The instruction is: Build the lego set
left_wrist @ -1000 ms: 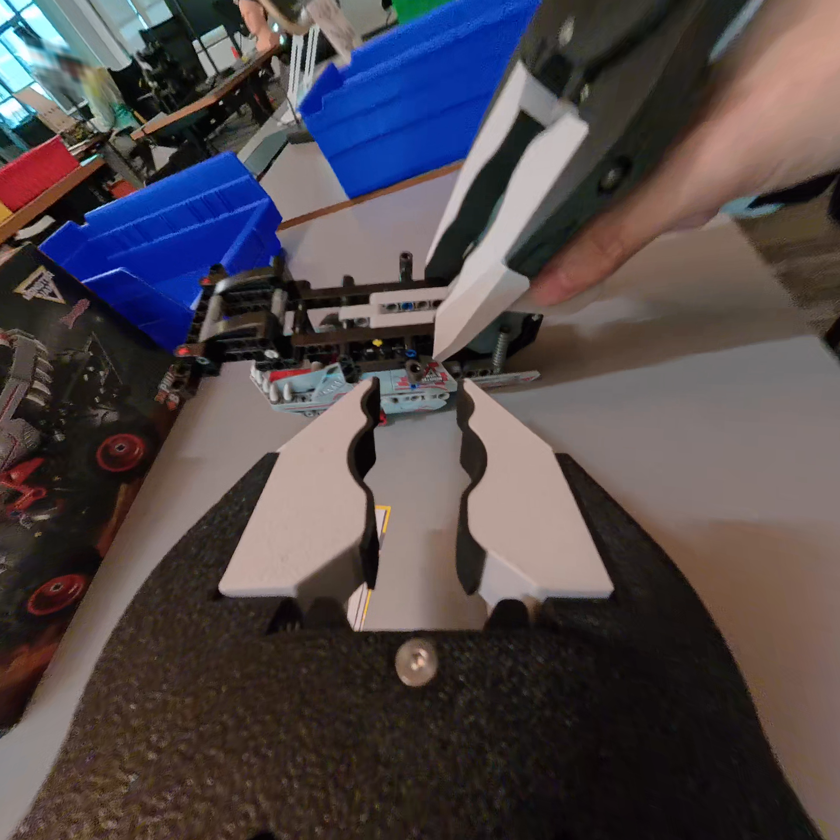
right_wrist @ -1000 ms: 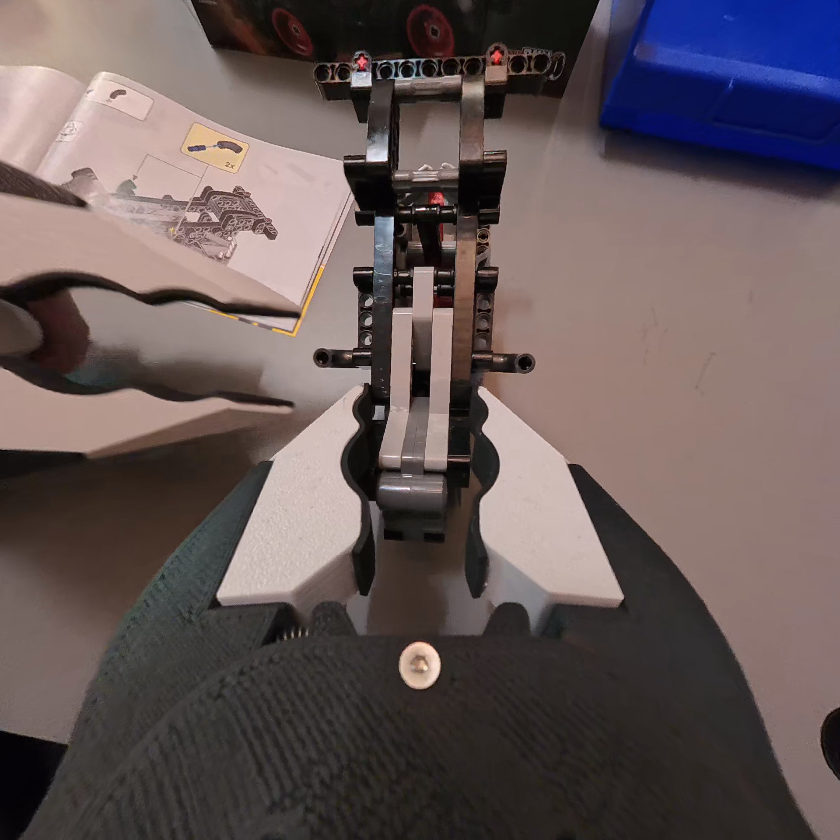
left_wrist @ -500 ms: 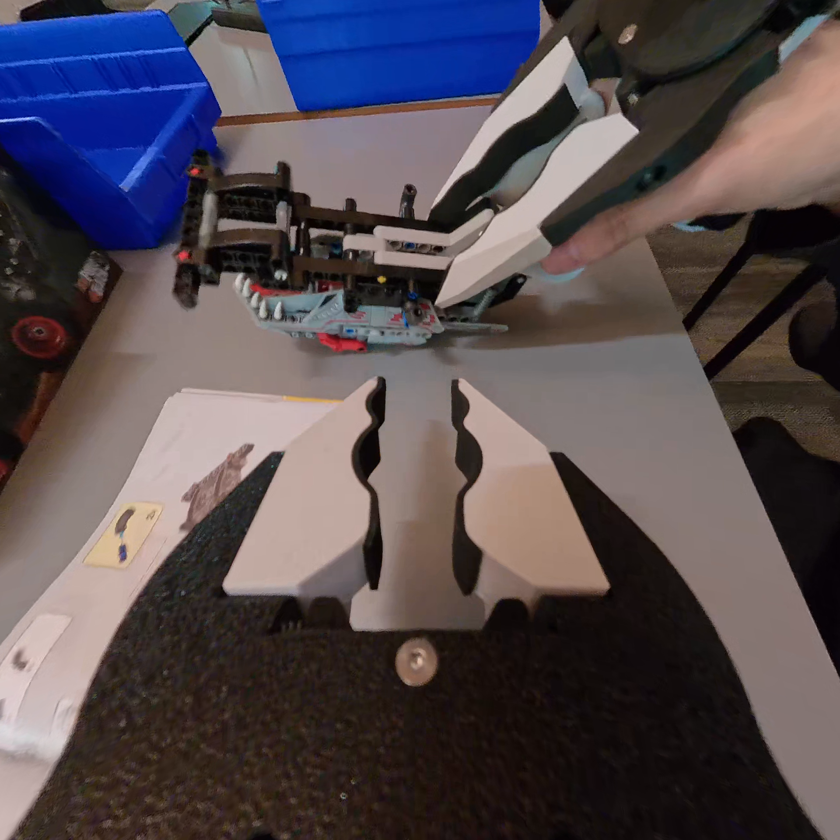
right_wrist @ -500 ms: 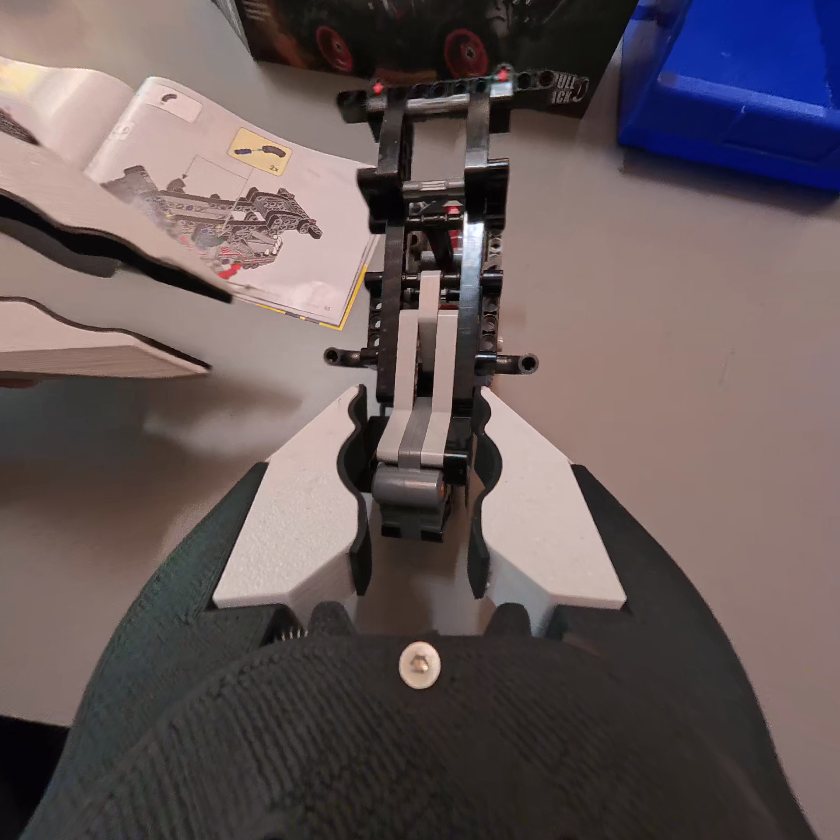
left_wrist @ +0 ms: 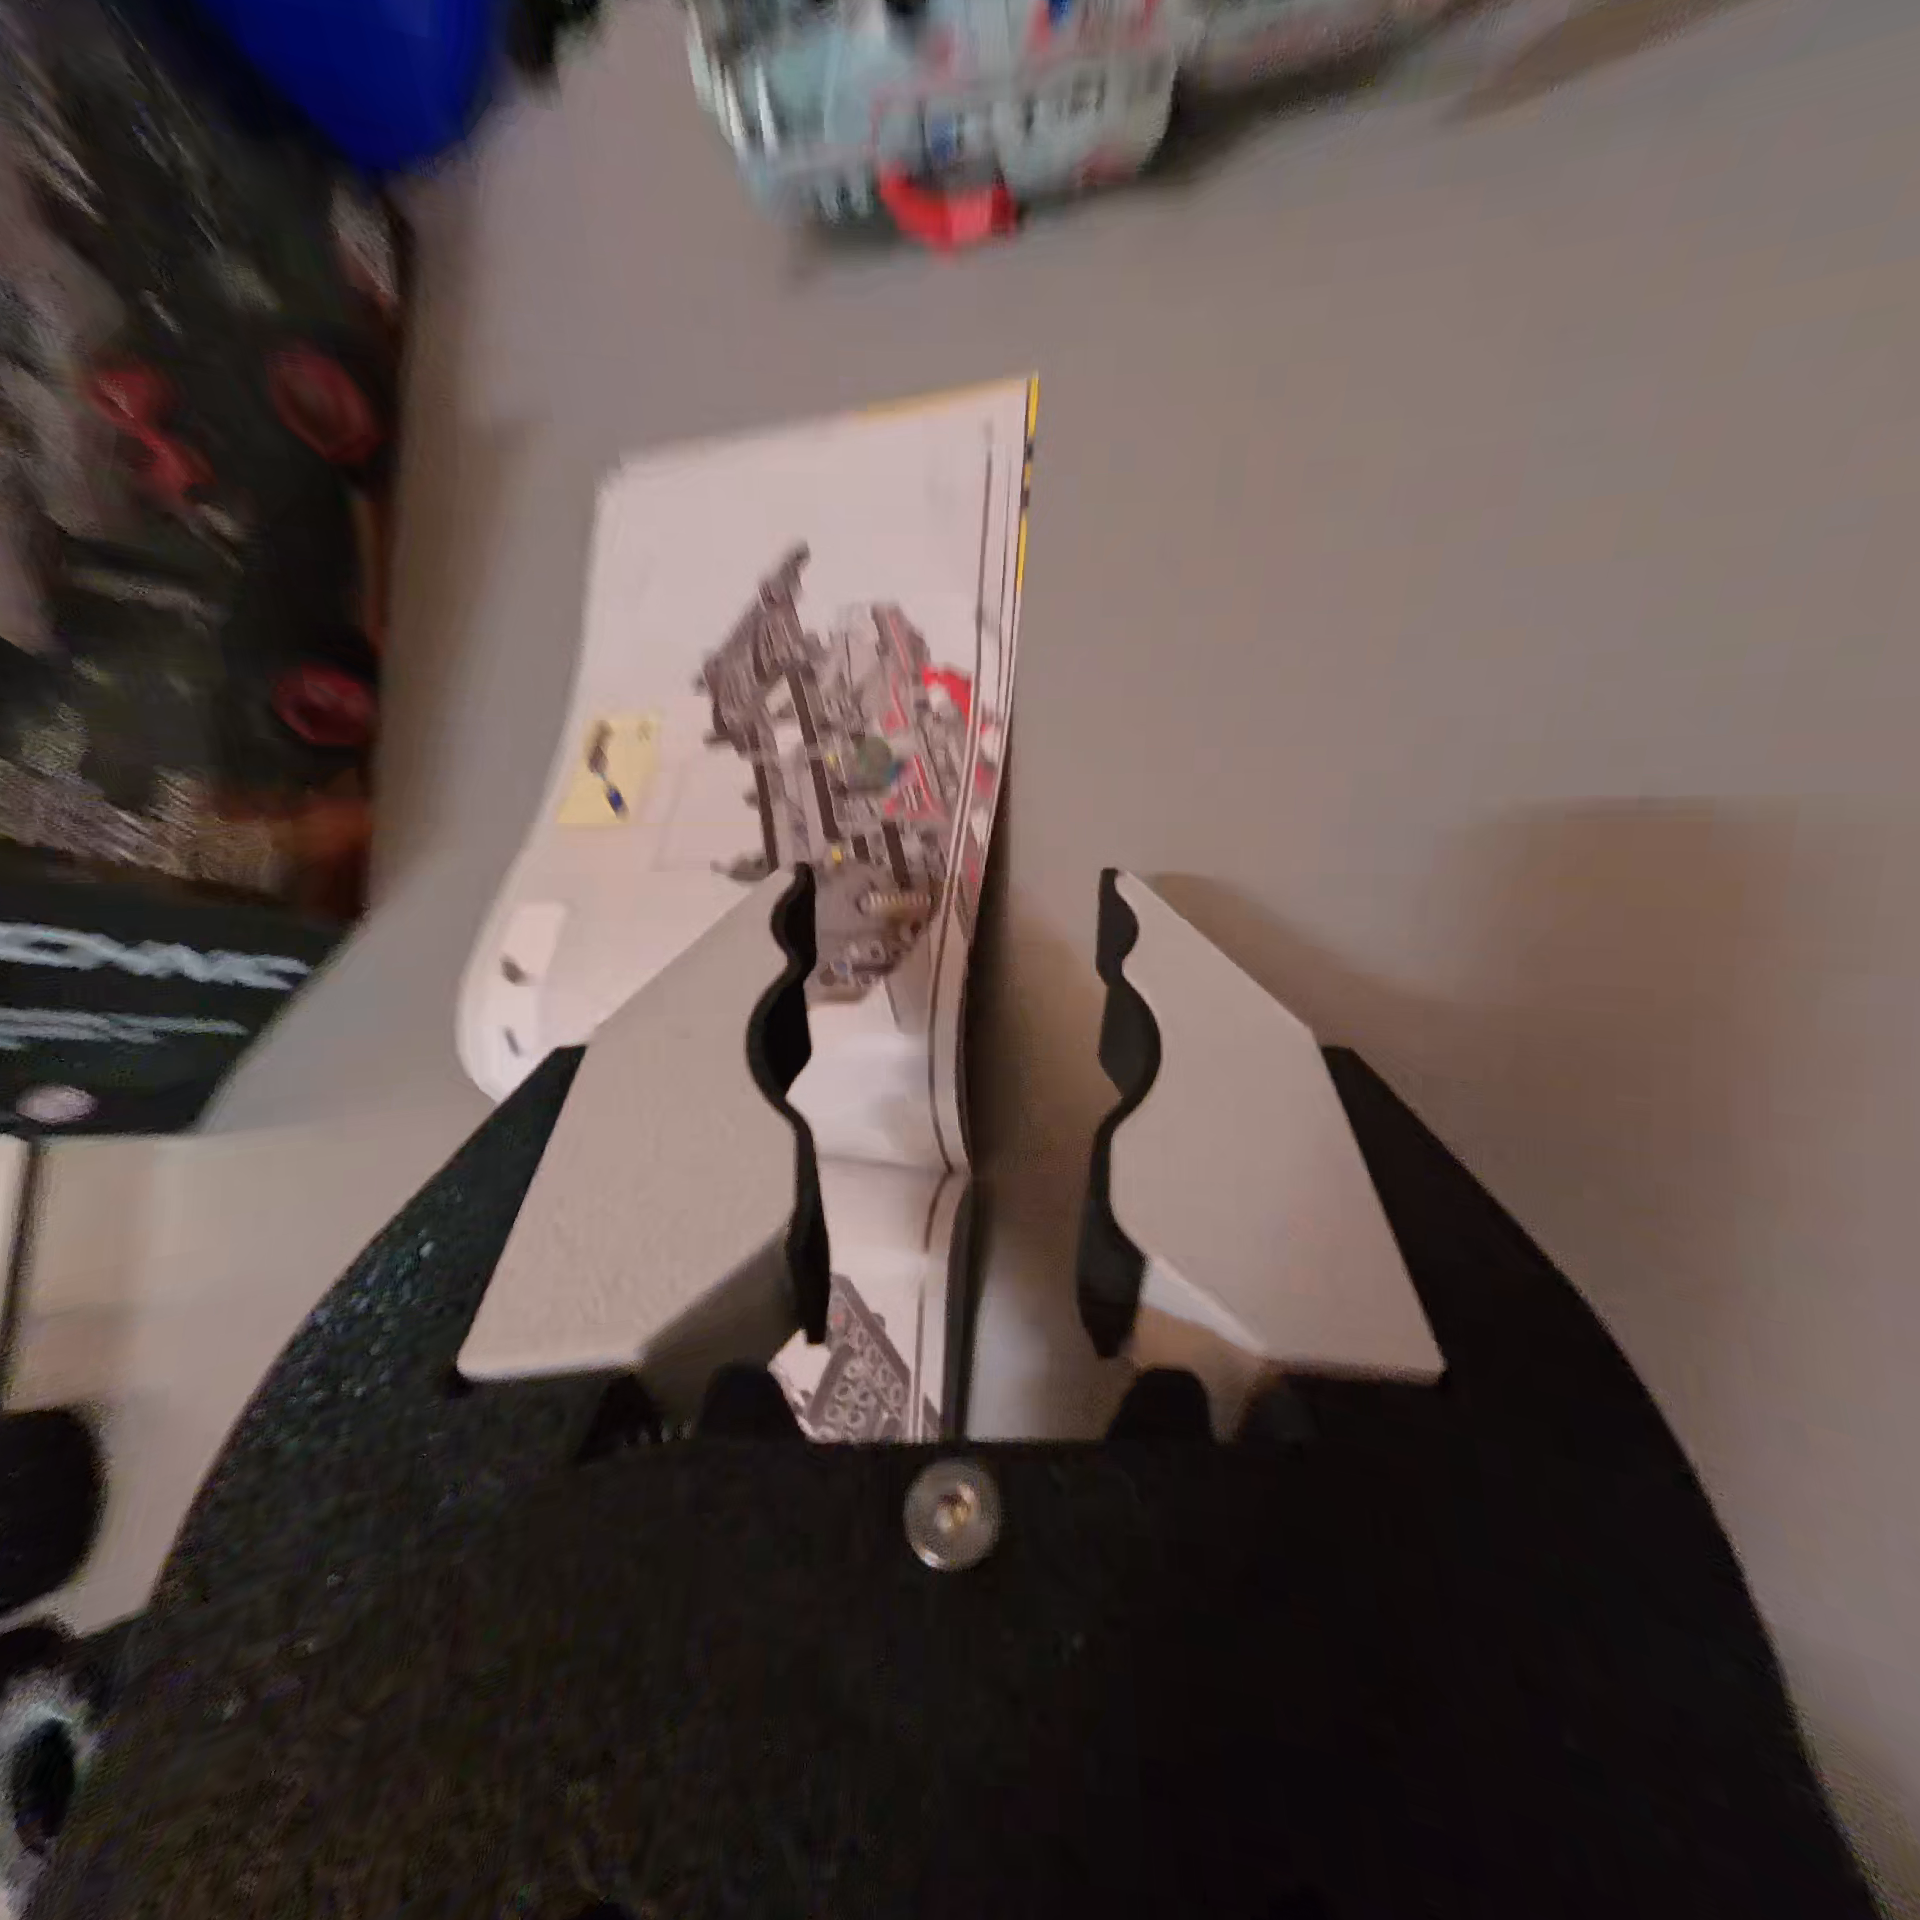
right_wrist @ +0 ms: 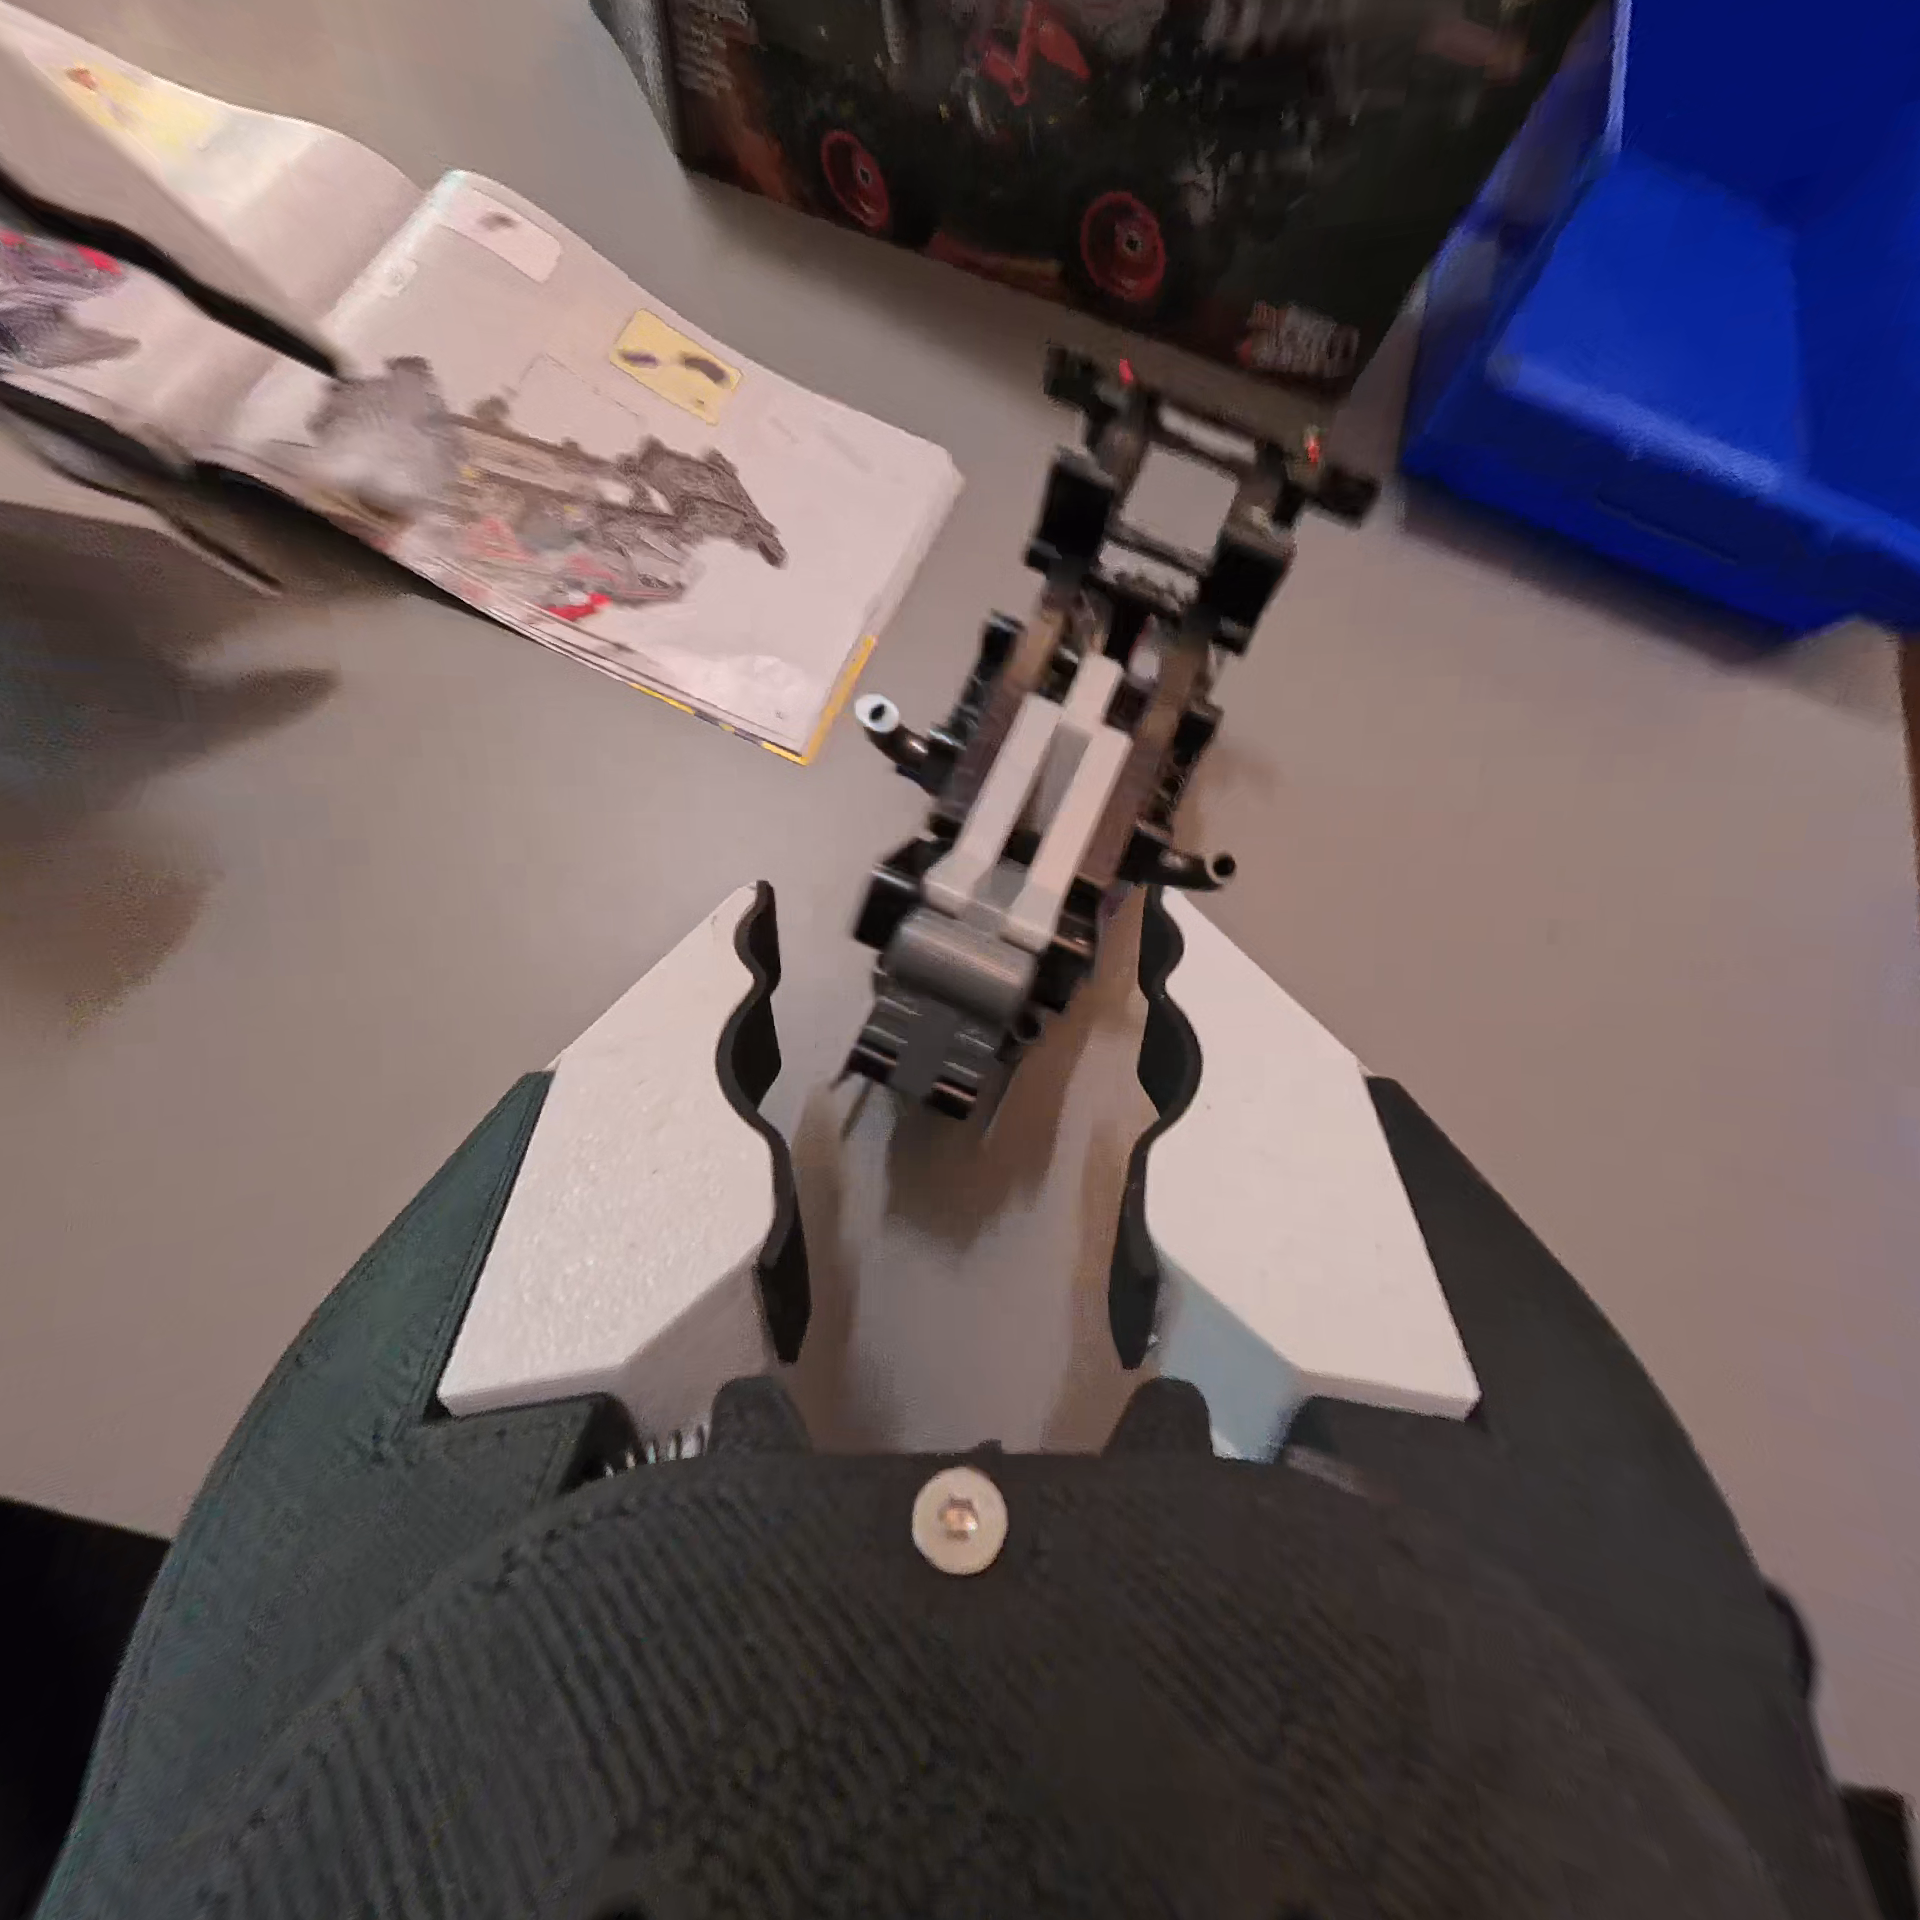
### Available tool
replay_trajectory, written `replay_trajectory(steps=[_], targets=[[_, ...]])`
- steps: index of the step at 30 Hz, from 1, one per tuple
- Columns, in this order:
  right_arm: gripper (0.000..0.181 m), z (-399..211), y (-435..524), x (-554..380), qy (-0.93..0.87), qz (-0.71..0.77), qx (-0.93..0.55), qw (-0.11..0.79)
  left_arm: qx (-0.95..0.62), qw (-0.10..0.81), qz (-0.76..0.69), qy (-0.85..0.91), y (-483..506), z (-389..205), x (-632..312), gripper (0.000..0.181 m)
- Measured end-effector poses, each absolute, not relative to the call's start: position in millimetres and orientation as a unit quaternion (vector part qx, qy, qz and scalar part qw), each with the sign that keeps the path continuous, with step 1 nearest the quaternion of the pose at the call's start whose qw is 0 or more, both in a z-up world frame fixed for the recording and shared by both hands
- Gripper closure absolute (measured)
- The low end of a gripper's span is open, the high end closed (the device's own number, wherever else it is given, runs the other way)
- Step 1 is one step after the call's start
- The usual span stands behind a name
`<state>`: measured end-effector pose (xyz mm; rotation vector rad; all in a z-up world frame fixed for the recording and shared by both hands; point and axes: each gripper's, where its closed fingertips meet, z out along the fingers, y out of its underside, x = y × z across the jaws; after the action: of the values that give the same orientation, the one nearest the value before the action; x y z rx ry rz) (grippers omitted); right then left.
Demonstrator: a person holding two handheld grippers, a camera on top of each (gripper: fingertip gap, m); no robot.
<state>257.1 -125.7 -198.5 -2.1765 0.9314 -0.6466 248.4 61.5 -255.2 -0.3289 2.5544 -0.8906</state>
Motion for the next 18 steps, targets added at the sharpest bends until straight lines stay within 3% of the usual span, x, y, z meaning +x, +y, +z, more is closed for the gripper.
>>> replay_trajectory(steps=[4, 8, 11, 18], targets=[[0.121, -176, -75, 220, 0.234, -0.264, -0.866, 0.353, -0.171, 0.119, -0.318, 0.925, 65, -275, 239, 0.131], [0.126, -205, -32, 206, 0.131, -0.277, -0.897, 0.317, -0.206, 0.069, -0.332, 0.918, 73, -280, 224, 0.138], [0.128, -238, -18, 214, 0.103, -0.271, -0.916, 0.277, -0.195, 0.08, -0.349, 0.913, 80, -279, 219, 0.142], [0.135, -263, -3, 223, 0.082, -0.221, -0.926, 0.294, -0.188, 0.12, -0.384, 0.896, 90, -278, 206, 0.145]])
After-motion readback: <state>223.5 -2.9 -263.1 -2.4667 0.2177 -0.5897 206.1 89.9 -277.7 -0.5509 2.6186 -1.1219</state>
